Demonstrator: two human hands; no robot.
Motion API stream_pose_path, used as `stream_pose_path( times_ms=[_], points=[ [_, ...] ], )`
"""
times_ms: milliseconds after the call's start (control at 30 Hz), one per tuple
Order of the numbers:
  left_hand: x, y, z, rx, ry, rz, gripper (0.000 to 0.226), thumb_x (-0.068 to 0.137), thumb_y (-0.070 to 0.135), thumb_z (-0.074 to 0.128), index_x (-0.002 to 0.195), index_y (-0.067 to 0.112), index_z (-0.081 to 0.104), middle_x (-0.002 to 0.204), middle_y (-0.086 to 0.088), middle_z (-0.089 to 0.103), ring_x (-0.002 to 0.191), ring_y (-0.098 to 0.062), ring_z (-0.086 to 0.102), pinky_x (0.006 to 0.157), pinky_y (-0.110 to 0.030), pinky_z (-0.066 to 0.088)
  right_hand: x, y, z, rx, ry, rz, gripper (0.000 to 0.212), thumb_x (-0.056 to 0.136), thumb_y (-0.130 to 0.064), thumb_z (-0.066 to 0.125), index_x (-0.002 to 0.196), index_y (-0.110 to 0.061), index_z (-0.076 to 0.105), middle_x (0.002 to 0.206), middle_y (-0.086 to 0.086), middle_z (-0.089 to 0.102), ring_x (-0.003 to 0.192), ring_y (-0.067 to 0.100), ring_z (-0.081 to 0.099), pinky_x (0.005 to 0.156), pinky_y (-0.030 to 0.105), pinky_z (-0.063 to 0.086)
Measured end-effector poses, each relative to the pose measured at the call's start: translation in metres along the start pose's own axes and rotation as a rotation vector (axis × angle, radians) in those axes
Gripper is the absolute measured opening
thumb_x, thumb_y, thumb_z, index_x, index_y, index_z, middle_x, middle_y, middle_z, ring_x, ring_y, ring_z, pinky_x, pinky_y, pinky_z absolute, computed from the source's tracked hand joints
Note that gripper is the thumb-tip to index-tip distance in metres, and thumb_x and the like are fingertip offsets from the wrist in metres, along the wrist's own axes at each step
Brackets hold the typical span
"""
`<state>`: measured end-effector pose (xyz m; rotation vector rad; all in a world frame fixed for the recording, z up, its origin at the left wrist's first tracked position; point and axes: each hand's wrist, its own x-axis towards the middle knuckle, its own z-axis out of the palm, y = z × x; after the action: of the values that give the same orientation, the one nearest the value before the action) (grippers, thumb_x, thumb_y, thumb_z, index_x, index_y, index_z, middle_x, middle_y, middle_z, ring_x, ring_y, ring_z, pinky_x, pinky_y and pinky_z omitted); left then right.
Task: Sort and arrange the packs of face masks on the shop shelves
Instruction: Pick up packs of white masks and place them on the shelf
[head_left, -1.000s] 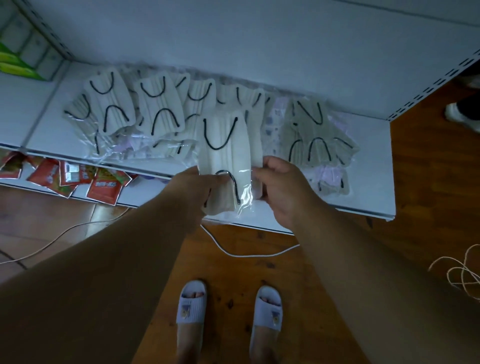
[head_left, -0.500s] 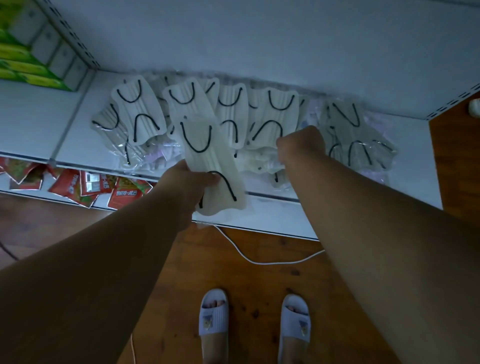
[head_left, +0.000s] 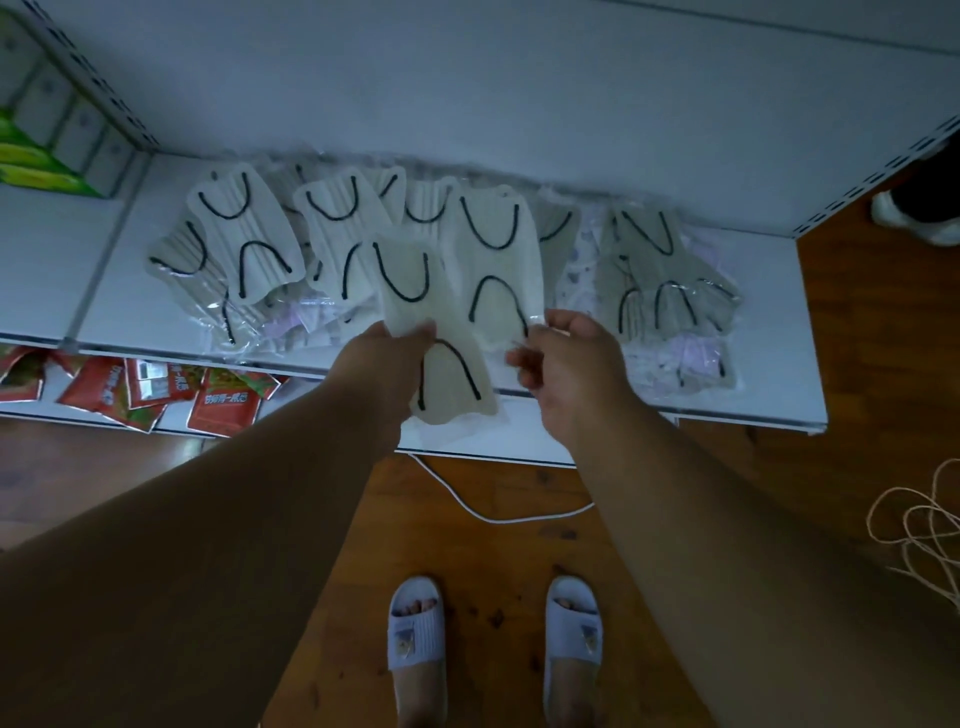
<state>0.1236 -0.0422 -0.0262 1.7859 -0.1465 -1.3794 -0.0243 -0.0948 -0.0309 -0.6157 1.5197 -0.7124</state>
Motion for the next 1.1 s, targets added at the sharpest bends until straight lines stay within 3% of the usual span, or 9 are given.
stream_pose_path(
  times_ms=[100, 167, 233, 433, 567, 667, 833, 933, 1100],
  points=[
    [0.000, 0.009, -0.004, 0.070, 0.013, 0.069, 0.058, 0.089, 0.022, 0.073, 0.139, 0.031, 0.047, 0.109, -0.004, 0.061, 0.100, -0.023, 0.061, 0.092, -0.040, 0.053, -0.016, 0.011, 0.005, -0.346, -0.083, -0.145, 0.009, 0.098, -0.008, 0.055, 0.095, -0.015, 0.059, 0.086, 0.010, 0.066, 0.055, 0.016, 0.064, 0.047, 0.028, 0.045],
    [-0.002, 0.014, -0.008, 0.124, 0.036, 0.080, 0.019, 0.090, 0.032, 0.071, 0.106, 0.026, 0.061, 0.113, -0.020, 0.067, 0.092, -0.034, 0.066, 0.086, -0.046, 0.056, -0.017, 0.013, 0.011, -0.603, -0.070, -0.331, 0.013, 0.097, -0.024, 0.060, 0.089, -0.014, 0.062, 0.084, 0.003, 0.066, 0.070, 0.018, 0.065, 0.062, 0.032, 0.053],
    [0.005, 0.014, -0.013, 0.230, 0.086, 0.098, 0.018, 0.092, 0.031, 0.070, 0.093, 0.018, 0.057, 0.117, -0.028, 0.063, 0.090, -0.041, 0.065, 0.085, -0.053, 0.055, -0.008, 0.006, 0.018, -0.730, 0.016, -0.445, 0.021, 0.098, -0.035, 0.058, 0.098, -0.016, 0.066, 0.093, -0.003, 0.063, 0.084, 0.015, 0.060, 0.076, 0.027, 0.047],
    [0.021, 0.000, -0.041, 0.303, 0.101, 0.124, 0.019, 0.094, 0.024, 0.068, 0.105, 0.012, 0.059, 0.087, -0.009, 0.062, 0.065, -0.021, 0.055, 0.060, -0.028, 0.044, 0.056, -0.013, 0.045, -1.027, 0.120, -0.240, 0.059, 0.091, -0.030, 0.064, 0.140, -0.006, 0.040, 0.140, 0.018, 0.044, 0.121, 0.035, 0.053, 0.094, 0.037, 0.048],
    [0.024, -0.004, -0.041, 0.384, 0.091, 0.149, 0.014, 0.097, 0.027, 0.063, 0.101, 0.016, 0.056, 0.079, -0.003, 0.058, 0.066, -0.017, 0.055, 0.054, -0.025, 0.044, 0.073, -0.009, 0.042, -1.004, 0.195, -0.081, 0.066, 0.091, -0.029, 0.067, 0.143, 0.000, 0.037, 0.142, 0.017, 0.051, 0.125, 0.032, 0.054, 0.096, 0.034, 0.048],
    [0.025, -0.005, -0.040, 0.357, 0.069, 0.123, 0.019, 0.096, 0.028, 0.065, 0.107, 0.014, 0.059, 0.086, -0.006, 0.062, 0.074, -0.021, 0.060, 0.068, -0.032, 0.053, 0.066, -0.009, 0.039, -0.901, 0.195, -0.074, 0.065, 0.089, -0.042, 0.069, 0.136, -0.002, 0.047, 0.135, 0.016, 0.057, 0.119, 0.032, 0.058, 0.083, 0.031, 0.046],
    [0.024, -0.006, -0.037, 0.348, 0.077, 0.109, 0.021, 0.095, 0.029, 0.065, 0.110, 0.015, 0.058, 0.089, -0.005, 0.062, 0.078, -0.020, 0.060, 0.068, -0.031, 0.050, 0.061, -0.013, 0.040, -0.643, 0.265, -0.089, 0.049, 0.092, -0.029, 0.058, 0.133, -0.004, 0.050, 0.128, 0.015, 0.063, 0.112, 0.032, 0.065, 0.095, 0.041, 0.054],
    [0.021, -0.004, -0.036, 0.346, 0.089, 0.100, 0.021, 0.096, 0.028, 0.064, 0.110, 0.014, 0.057, 0.084, -0.003, 0.059, 0.072, -0.017, 0.056, 0.057, -0.028, 0.043, 0.042, -0.004, 0.033, -0.239, 0.296, -0.067, 0.024, 0.093, -0.010, 0.052, 0.116, -0.015, 0.049, 0.099, 0.008, 0.067, 0.077, 0.023, 0.074, 0.065, 0.033, 0.056],
    [0.016, 0.004, -0.037, 0.291, 0.108, 0.050, 0.024, 0.094, 0.026, 0.067, 0.113, 0.013, 0.060, 0.097, -0.010, 0.065, 0.089, -0.030, 0.064, 0.083, -0.043, 0.057, 0.005, 0.019, 0.029, 0.020, 0.157, 0.103, 0.058, 0.097, -0.002, 0.047, 0.147, -0.027, 0.034, 0.080, 0.008, 0.071, 0.057, 0.010, 0.063, 0.056, 0.024, 0.049]
  ],
)
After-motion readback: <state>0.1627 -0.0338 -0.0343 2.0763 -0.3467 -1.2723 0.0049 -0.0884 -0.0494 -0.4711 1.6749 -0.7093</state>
